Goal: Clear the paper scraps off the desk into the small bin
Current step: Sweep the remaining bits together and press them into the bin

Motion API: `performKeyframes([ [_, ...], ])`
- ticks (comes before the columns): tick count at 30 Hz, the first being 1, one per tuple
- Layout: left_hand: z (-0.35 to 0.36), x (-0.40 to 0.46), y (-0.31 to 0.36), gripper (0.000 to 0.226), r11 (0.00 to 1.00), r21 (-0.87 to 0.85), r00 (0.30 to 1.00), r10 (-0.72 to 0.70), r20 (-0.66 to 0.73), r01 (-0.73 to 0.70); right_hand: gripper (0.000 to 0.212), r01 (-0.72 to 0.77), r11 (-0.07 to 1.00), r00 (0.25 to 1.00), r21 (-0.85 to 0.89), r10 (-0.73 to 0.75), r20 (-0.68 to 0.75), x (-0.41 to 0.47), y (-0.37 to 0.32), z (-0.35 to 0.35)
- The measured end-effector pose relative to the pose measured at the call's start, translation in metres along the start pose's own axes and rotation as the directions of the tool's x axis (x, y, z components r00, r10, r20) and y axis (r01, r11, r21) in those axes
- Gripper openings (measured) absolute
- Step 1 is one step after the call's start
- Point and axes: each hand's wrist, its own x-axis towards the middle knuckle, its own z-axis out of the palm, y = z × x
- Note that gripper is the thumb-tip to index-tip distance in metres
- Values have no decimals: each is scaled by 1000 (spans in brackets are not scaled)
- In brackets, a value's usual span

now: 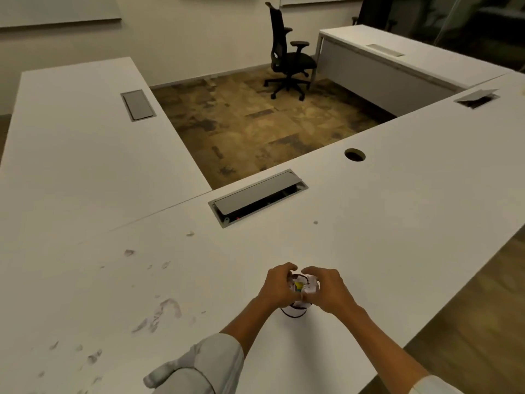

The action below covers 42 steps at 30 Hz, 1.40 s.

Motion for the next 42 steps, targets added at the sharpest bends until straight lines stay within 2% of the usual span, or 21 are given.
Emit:
performKeyframes([
  [2,-6,-1,-2,77,1000,6,1000,5,15,-5,75,34,999,999,8,-34,28,1,-1,-2],
  [4,-13,-2,-6,76,1000,-6,1000,14,10,-14,76,45,999,998,7,-46,41,3,-5,-2],
  [8,-23,-8,-15,73,1000,-27,1000,17,5,-17,48,56,998,998,-42,-57,-19,8,-13,3],
  [11,-33,-15,-24,74,1000,6,1000,24,-7,-24,26,58,993,998,-106,-57,17,12,-22,8],
  [13,-43,-21,-33,75,999,42,999,28,-20,-27,21,57,984,998,-171,-49,50,17,-30,10],
  [19,-94,-54,-76,78,997,65,990,-35,-140,45,38,59,901,986,-429,14,165,38,-73,9],
  [24,-156,-97,-136,85,977,85,945,-167,-280,198,46,213,923,973,-319,-171,156,67,-149,34],
  [29,-217,-138,-201,99,919,142,894,-309,-324,369,64,265,951,929,-158,-207,308,99,-228,104],
  [32,-256,-152,-236,106,861,207,860,-384,-336,466,74,279,944,906,-176,-198,375,119,-259,146],
  [37,-310,-154,-287,109,815,156,793,-468,-391,558,78,273,930,912,-247,-169,373,162,-278,195],
  [42,-334,-122,-327,110,808,174,791,-465,-397,562,76,237,893,938,-383,-108,329,203,-269,227],
])
